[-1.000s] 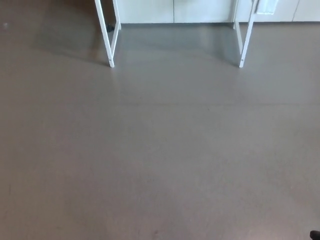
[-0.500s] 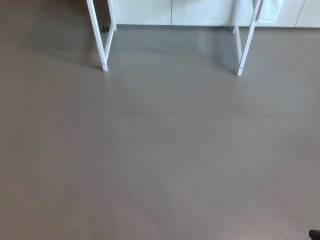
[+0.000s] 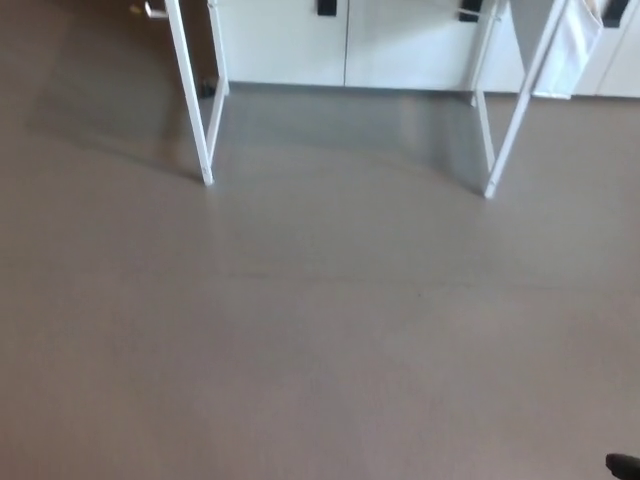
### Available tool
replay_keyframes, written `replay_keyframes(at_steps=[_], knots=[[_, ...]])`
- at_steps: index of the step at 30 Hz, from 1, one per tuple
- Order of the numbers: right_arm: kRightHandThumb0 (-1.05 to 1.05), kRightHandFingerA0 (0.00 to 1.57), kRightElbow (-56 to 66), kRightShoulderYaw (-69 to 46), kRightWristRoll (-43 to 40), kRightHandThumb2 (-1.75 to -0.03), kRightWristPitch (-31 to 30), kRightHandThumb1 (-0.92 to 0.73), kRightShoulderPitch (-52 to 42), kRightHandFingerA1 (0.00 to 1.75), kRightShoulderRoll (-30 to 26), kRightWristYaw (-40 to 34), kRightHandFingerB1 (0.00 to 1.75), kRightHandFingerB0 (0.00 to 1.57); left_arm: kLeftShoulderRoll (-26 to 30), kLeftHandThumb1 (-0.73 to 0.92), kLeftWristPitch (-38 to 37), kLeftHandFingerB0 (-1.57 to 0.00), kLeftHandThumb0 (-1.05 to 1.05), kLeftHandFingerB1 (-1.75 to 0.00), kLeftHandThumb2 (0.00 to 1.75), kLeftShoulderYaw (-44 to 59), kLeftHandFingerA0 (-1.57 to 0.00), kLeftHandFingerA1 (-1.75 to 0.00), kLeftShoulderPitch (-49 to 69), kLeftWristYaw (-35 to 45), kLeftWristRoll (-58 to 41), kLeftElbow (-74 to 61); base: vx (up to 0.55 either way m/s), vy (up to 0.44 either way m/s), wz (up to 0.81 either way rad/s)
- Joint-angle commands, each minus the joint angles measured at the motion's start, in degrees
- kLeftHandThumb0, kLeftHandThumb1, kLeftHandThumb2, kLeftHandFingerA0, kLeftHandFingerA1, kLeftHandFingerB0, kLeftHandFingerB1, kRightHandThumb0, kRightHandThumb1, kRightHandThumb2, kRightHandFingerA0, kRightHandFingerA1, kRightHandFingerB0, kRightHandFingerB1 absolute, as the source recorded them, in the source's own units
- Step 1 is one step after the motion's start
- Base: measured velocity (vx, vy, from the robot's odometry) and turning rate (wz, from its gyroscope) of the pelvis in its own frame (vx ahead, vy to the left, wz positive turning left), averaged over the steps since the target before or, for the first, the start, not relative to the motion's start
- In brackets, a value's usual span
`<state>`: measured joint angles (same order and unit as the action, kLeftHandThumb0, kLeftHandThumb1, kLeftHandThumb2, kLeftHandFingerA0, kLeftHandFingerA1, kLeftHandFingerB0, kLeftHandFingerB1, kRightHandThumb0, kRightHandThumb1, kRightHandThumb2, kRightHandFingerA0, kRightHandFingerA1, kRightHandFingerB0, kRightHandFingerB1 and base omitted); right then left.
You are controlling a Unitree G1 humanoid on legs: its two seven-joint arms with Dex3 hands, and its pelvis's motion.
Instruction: The robot walk towards a table in front and uses its left hand to pickup a tennis ball on the left side and put it in a container on the right hand side
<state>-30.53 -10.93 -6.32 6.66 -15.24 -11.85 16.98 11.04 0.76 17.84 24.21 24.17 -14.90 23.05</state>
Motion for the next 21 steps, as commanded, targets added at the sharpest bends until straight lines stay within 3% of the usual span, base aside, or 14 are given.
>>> replay_keyframes(at_steps=[1,10,13,20,21], knots=[[-0.22,0.70,-0.27,0.08,0.94,-0.56,0.66,-0.55,0.49,0.48,-0.91,-1.29,0.40,0.49,0.90,0.46,-0.55,-0.13,-0.09,-0.48,0.91,-0.18,-0.19,-0.53,-0.11,2.14,-0.99,0.03,0.43,-0.249,-0.41],[-0.23,0.70,-0.12,0.92,1.47,-0.56,0.42,-0.55,1.68,0.48,-0.96,-2.10,0.41,0.51,1.17,0.45,-1.30,-0.14,-0.07,-0.49,0.90,0.44,-0.23,-0.54,-1.98,2.15,-1.04,2.10,0.30,-0.126,0.08],[-0.32,0.67,0.12,1.09,1.58,-0.67,0.03,-0.48,1.81,0.56,-0.88,-2.31,0.49,0.48,1.10,0.44,-0.77,-0.14,-0.07,-0.49,0.91,0.53,-0.23,-0.55,-2.15,1.85,-1.03,2.00,0.29,0.098,-0.22],[-0.31,0.65,-0.71,1.02,1.63,-0.66,1.79,-0.48,-1.13,0.55,-1.56,-1.19,0.48,0.47,0.67,0.46,-1.66,-0.15,-0.07,-0.49,0.91,-0.07,-0.22,-0.54,0.43,2.24,-0.04,2.60,0.41,0.179,-0.20],[-0.23,0.69,-0.73,1.12,1.78,-0.56,2.11,-0.55,-2.02,0.49,-1.64,-1.13,0.42,0.51,0.60,0.46,-2.09,-0.15,-0.07,-0.49,0.91,-0.26,-0.21,-0.53,1.33,2.36,0.16,2.55,0.37,0.154,0.02]])
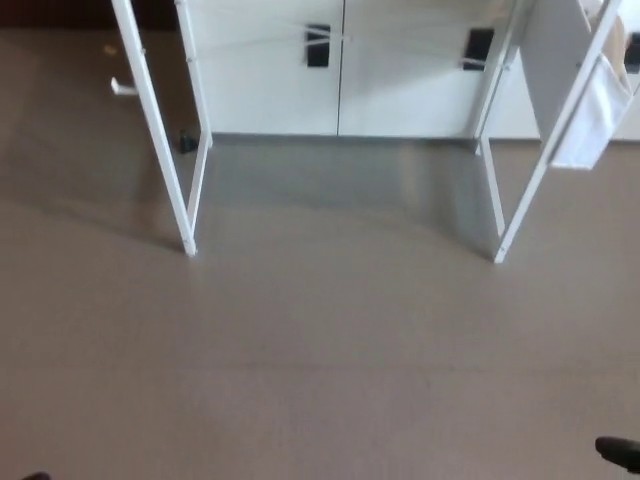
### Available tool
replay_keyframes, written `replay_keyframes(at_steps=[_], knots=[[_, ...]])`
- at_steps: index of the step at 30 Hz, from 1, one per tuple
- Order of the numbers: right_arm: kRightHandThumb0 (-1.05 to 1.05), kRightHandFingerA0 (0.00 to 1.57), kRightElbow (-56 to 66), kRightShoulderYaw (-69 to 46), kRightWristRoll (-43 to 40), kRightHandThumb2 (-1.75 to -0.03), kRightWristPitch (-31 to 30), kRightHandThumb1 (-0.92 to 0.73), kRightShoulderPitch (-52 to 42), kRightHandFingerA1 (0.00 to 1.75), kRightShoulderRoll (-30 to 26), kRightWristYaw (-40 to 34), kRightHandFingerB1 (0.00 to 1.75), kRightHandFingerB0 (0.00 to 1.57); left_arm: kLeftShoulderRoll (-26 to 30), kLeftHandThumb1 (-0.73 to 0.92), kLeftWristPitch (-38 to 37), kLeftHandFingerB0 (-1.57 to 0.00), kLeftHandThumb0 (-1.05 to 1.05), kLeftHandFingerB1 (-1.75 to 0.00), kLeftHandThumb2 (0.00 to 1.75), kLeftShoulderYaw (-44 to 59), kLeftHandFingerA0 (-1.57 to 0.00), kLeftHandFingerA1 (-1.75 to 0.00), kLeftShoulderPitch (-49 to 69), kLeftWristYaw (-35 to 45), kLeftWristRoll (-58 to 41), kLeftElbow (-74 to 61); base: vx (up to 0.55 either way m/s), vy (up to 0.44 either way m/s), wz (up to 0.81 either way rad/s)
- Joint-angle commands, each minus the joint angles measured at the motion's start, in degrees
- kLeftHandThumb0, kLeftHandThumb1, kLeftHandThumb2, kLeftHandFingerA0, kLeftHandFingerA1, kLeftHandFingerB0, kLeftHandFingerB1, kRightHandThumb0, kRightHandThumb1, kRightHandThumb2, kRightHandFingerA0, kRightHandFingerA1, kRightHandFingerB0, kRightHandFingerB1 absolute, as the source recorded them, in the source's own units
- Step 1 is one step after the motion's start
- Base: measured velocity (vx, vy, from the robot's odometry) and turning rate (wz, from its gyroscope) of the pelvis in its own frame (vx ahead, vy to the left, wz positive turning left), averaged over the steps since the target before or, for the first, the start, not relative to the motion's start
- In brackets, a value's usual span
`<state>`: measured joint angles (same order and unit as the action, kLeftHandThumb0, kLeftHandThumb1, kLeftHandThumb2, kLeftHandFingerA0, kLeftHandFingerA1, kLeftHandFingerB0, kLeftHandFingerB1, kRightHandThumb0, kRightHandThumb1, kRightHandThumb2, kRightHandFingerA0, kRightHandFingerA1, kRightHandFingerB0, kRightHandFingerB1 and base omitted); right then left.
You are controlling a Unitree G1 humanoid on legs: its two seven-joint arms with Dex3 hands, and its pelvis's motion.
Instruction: The robot walk towards a table in front and uses its left hand to pickup a tennis ball on the left side and put it in a container on the right hand side
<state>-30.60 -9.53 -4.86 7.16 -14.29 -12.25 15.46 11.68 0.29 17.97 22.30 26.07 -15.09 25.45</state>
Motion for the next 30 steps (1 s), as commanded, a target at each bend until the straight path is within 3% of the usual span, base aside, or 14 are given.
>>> replay_keyframes(at_steps=[1,11,12,21,30], knots=[[-0.23,0.69,-0.42,-0.18,0.45,-0.56,1.70,-0.55,-3.63,0.49,-1.24,0.36,0.42,0.51,-0.09,0.46,-2.04,-0.15,-0.07,-0.49,0.91,-0.54,-0.21,-0.53,3.76,0.43,0.58,0.24,0.31,0.172,0.07],[-0.25,0.68,-2.88,0.14,0.82,-0.57,5.94,-0.57,-8.69,0.49,-1.27,1.02,0.41,0.50,0.28,0.39,-9.13,-0.17,-0.09,-0.49,0.85,-1.58,-0.26,-0.55,6.91,0.60,2.38,6.63,0.38,-0.027,0.22],[-0.23,0.68,-3.35,0.11,0.72,-0.57,6.46,-0.56,-9.00,0.50,-1.28,1.11,0.42,0.51,0.38,0.55,-9.19,-0.30,-0.12,-0.32,0.56,-1.76,-0.40,-0.38,7.03,0.26,2.55,7.03,0.45,-0.134,0.44],[-0.26,0.70,-9.57,-0.21,0.34,-0.57,11.81,-0.56,-8.83,0.50,-1.53,1.58,0.41,0.49,0.37,0.56,-10.20,-0.30,-0.17,-0.33,0.58,-2.52,-0.38,-0.39,8.79,-0.11,2.62,6.81,0.31,-0.079,-0.03],[-0.27,0.70,-12.35,0.11,0.99,-0.57,13.94,-0.56,-7.86,0.50,-2.06,1.31,0.41,0.50,0.55,0.57,-10.62,-0.30,-0.14,-0.33,0.58,-3.23,-0.38,-0.39,7.87,-1.27,3.07,8.34,0.37,0.161,-0.13]])
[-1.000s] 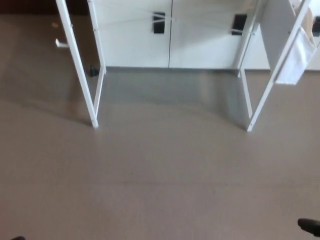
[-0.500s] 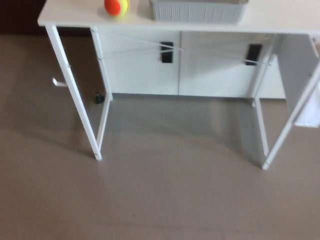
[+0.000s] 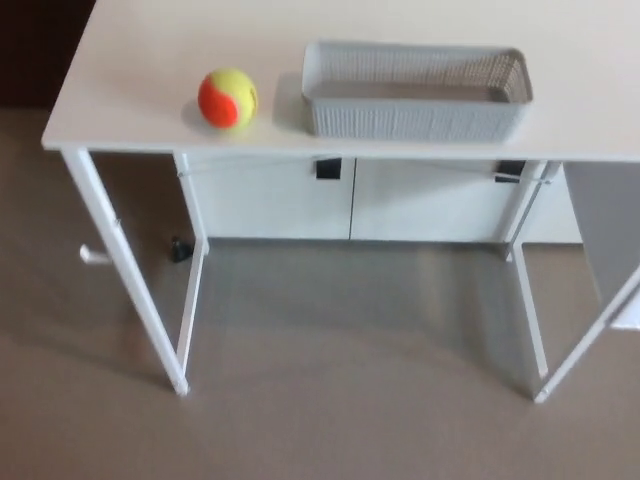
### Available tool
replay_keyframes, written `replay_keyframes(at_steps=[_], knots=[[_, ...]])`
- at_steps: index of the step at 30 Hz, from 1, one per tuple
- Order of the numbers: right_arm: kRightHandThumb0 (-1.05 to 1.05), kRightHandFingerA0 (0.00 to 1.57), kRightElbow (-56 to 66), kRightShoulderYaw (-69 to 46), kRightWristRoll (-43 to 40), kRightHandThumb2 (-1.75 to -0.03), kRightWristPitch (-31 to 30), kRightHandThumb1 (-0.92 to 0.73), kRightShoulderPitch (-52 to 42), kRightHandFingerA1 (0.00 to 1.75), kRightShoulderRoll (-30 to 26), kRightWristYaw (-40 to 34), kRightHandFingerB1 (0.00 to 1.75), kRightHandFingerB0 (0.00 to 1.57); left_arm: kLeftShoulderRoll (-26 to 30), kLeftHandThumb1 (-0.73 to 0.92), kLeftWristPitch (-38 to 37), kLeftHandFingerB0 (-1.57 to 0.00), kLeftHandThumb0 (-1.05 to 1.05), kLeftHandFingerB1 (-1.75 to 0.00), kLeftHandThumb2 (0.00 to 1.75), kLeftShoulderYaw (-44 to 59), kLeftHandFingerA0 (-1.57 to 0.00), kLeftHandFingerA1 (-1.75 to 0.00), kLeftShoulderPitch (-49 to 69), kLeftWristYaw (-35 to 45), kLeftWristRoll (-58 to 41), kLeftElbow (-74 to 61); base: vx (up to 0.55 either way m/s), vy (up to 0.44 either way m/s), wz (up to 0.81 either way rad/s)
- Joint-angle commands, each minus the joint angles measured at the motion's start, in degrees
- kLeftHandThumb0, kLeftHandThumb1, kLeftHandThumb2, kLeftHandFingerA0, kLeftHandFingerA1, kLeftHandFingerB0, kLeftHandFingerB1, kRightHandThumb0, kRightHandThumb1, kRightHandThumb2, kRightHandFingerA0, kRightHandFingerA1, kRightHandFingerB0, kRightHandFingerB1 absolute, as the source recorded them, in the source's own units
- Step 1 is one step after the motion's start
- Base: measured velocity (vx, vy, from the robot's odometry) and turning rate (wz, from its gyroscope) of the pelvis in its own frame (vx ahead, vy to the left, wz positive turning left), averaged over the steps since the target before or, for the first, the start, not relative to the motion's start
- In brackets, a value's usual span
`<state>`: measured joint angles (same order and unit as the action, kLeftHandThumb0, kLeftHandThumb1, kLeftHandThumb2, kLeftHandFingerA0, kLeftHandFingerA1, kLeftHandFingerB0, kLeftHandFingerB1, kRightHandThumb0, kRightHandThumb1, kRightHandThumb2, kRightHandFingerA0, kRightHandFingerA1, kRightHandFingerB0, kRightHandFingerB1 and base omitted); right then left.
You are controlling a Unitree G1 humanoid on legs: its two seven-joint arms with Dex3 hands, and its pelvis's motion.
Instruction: The robot walk towards a table in front and uses its left hand to pickup a tennis ball on the left side and put it in a container on the right hand side
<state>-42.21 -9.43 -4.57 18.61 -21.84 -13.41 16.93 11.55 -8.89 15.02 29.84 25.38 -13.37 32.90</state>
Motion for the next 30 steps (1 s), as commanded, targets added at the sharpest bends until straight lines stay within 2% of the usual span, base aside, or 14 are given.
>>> replay_keyframes(at_steps=[1,7,18,30], knots=[[-0.27,0.70,-0.76,-0.03,0.54,-0.57,2.39,-0.56,-0.21,0.50,-0.90,-0.09,0.41,0.50,0.77,0.57,-1.40,-0.30,-0.14,-0.33,0.58,-0.35,-0.38,-0.39,0.22,-0.37,1.22,0.90,0.26,0.102,0.01],[-0.27,0.70,-1.78,-0.09,0.20,-0.57,3.70,-0.57,-0.07,0.51,-0.97,0.77,0.42,0.51,0.59,0.56,-0.89,-0.34,-0.11,-0.33,0.56,-0.27,-0.42,-0.39,-0.23,-1.59,1.25,1.18,0.19,0.026,0.09],[-0.27,0.69,-3.29,0.08,0.29,-0.57,3.61,-0.57,1.10,0.50,-0.92,0.47,0.41,0.50,0.91,0.57,-0.88,-0.32,-0.12,-0.33,0.57,-0.73,-0.40,-0.39,0.31,-1.20,1.20,-0.52,0.18,-0.131,0.05],[-0.28,0.68,-1.33,0.41,0.76,-0.57,3.26,-0.58,0.80,0.50,-0.98,0.03,0.41,0.48,1.69,0.55,-3.01,-0.32,-0.18,-0.33,0.56,-0.37,-0.41,-0.41,-2.08,0.45,1.10,3.49,0.14,0.131,-0.04]])
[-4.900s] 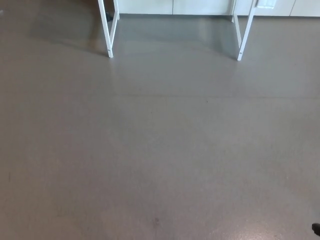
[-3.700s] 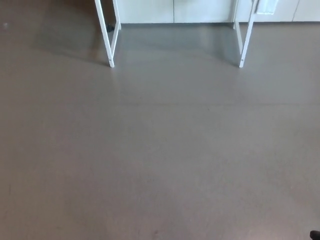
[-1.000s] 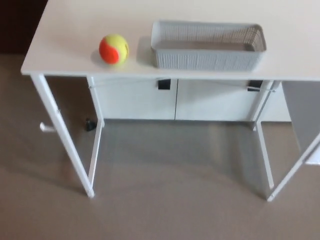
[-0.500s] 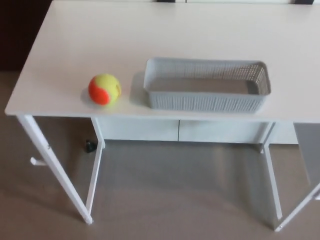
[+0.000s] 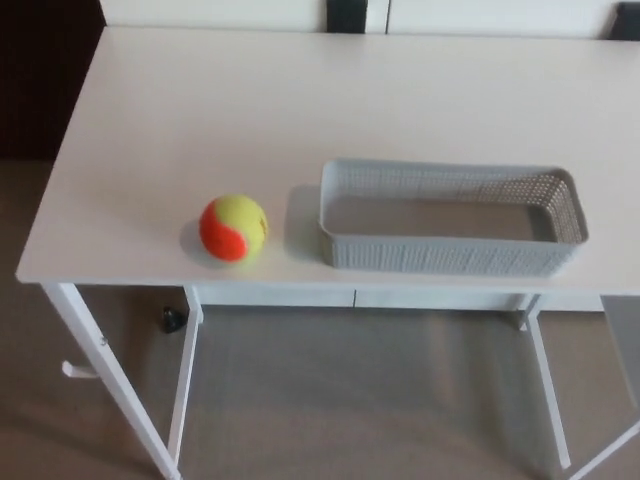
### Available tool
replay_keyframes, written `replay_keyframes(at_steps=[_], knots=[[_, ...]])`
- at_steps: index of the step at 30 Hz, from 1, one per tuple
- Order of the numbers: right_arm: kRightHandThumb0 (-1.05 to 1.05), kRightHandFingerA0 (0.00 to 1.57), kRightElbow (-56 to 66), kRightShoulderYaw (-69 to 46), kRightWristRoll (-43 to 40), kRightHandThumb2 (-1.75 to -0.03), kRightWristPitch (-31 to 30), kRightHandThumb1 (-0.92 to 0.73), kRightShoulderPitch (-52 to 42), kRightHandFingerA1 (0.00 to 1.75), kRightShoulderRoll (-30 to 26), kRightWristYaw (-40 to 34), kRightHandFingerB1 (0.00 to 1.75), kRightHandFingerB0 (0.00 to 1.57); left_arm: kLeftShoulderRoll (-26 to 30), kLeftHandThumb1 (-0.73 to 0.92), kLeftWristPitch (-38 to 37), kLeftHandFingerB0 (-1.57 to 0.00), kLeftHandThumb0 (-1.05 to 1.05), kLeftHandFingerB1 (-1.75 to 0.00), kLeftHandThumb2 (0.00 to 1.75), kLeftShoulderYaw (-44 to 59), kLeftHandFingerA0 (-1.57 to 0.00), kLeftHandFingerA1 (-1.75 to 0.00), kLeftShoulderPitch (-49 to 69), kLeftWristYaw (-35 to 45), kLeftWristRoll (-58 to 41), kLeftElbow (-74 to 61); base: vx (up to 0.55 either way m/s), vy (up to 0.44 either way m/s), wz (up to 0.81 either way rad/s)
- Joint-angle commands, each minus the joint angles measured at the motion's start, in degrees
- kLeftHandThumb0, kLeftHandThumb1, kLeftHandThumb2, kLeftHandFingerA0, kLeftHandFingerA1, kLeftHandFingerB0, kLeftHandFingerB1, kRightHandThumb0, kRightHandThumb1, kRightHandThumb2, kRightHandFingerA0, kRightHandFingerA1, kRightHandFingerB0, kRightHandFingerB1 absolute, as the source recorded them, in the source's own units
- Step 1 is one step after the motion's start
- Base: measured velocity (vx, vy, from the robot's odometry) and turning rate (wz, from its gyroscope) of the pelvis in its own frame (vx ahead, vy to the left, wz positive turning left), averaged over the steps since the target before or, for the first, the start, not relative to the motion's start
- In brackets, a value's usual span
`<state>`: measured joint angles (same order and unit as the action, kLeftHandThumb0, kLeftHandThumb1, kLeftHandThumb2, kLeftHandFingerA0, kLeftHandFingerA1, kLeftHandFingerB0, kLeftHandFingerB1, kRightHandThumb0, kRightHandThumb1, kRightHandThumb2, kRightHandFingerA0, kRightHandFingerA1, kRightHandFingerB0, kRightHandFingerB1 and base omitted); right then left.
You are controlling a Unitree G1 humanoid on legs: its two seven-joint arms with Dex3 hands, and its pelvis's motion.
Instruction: The robot walk towards a table in front and uses its left hand to pickup a tennis ball on the left side and put it in a container on the right hand side
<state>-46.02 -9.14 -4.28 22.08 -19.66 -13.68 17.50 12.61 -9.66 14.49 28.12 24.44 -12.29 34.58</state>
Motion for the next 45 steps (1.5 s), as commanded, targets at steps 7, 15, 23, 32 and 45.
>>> replay_keyframes(at_steps=[7,15,23,32,45], knots=[[-0.27,0.69,1.59,0.03,0.41,-0.57,0.84,-0.57,-1.12,0.51,-0.57,-0.58,0.41,0.50,0.48,0.56,-2.63,-0.33,-0.13,-0.34,0.56,0.10,-0.41,-0.41,0.46,1.43,-0.13,0.34,0.08,0.006,0.06],[-0.29,0.67,6.21,0.31,0.60,-0.57,-2.47,-0.58,-2.62,0.49,-0.68,-0.94,0.40,0.49,0.61,0.55,-2.05,-0.32,-0.15,-0.33,0.57,-0.15,-0.42,-0.41,0.12,0.95,0.32,-0.08,0.09,-0.117,0.01],[-0.29,0.68,3.91,0.30,0.92,-0.57,-2.20,-0.58,-0.84,0.48,-0.86,-1.03,0.40,0.49,0.19,0.54,-0.55,-0.33,-0.16,-0.35,0.58,0.00,-0.42,-0.42,-0.24,0.21,-0.01,-1.69,-0.01,0.077,-0.06],[-0.28,0.65,6.10,0.55,0.44,-0.58,-2.51,-0.60,-1.94,0.49,-0.75,-0.26,0.41,0.49,0.30,0.54,-0.26,-0.34,-0.12,-0.34,0.56,0.03,-0.43,-0.40,-0.65,-0.48,0.24,-0.64,0.03,0.175,0.00],[-0.30,0.66,6.48,1.33,1.76,-0.57,-3.35,-0.60,-1.58,0.47,-1.05,-0.94,0.40,0.49,0.40,0.53,-1.94,-0.34,-0.12,-0.34,0.56,0.05,-0.41,-0.40,-0.43,0.83,-0.25,-0.20,0.00,-0.088,0.05]])
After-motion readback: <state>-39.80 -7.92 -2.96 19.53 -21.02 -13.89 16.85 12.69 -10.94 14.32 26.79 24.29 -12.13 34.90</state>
